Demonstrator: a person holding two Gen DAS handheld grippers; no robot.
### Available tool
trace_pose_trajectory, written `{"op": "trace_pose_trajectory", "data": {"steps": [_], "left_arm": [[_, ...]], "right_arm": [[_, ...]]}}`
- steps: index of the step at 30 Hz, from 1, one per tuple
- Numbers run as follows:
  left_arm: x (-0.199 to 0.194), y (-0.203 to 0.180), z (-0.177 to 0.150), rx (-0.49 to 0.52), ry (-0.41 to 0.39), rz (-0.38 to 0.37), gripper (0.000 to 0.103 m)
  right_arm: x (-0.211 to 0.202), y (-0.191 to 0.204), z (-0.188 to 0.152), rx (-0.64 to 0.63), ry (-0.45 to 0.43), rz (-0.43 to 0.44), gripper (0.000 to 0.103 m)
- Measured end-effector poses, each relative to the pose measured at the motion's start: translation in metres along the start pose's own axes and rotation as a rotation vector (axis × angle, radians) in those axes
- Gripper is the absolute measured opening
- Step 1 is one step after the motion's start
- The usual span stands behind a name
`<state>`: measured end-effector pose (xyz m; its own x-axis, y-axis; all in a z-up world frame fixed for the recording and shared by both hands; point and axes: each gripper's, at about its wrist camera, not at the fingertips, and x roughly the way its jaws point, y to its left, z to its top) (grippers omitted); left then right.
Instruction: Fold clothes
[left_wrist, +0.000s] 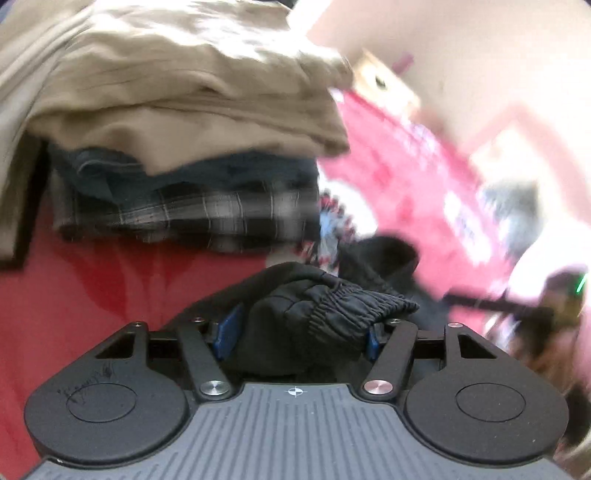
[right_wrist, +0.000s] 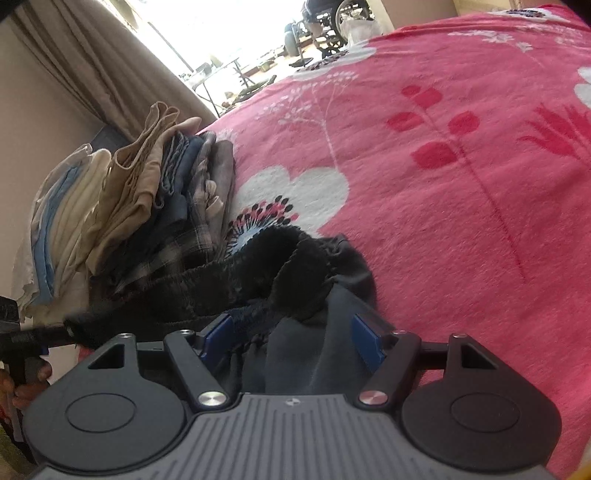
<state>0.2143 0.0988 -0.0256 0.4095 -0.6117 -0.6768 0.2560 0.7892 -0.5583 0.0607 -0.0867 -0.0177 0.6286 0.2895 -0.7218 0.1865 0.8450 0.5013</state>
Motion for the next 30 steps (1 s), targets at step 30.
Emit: {"op": "trace_pose_trajectory", "data": {"steps": [30], "left_arm": [[-0.145, 0.051, -0.195, -0.092, 0.098, 0.088, 0.066]], "right_arm": [[-0.118, -0.045, -0.137, -0.097, 0.191, -0.154, 0.073]]}}
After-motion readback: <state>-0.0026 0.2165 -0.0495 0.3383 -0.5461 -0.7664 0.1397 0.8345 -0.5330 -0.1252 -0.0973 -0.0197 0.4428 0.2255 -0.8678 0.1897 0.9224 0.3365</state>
